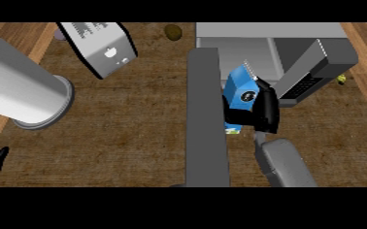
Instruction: Pick up the milk, place it into the microwave and close the microwave
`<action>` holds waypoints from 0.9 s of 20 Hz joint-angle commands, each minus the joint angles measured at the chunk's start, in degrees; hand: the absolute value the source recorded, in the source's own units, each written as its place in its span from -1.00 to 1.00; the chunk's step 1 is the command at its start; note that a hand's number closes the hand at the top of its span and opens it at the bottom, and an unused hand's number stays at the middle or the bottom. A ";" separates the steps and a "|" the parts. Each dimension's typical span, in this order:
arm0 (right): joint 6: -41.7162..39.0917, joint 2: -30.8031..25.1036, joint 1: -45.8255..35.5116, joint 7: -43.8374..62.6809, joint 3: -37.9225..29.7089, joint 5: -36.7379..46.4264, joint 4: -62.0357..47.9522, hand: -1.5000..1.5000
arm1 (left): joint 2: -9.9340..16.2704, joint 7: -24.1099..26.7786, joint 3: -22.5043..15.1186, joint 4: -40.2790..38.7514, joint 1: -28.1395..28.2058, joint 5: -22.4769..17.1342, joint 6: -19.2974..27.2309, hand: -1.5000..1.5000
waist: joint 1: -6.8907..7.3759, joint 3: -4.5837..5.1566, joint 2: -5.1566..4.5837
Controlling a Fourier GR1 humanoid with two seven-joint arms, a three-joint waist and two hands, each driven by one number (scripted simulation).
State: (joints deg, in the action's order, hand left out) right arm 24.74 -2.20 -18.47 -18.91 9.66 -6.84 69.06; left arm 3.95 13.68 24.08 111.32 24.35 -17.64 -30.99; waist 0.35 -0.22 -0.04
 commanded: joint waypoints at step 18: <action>-3.86 -3.75 -30.03 -27.13 -17.01 -1.50 -51.25 1.00 | 4.01 0.21 5.18 -7.02 -3.95 -1.85 -3.62 -1.00 | 1.92 0.14 -0.63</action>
State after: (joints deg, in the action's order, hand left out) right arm 20.92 -4.54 -45.13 -43.00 -5.93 -9.00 22.85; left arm 6.44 14.09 27.06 104.84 19.18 -17.43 -33.09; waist 2.06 -0.08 -0.72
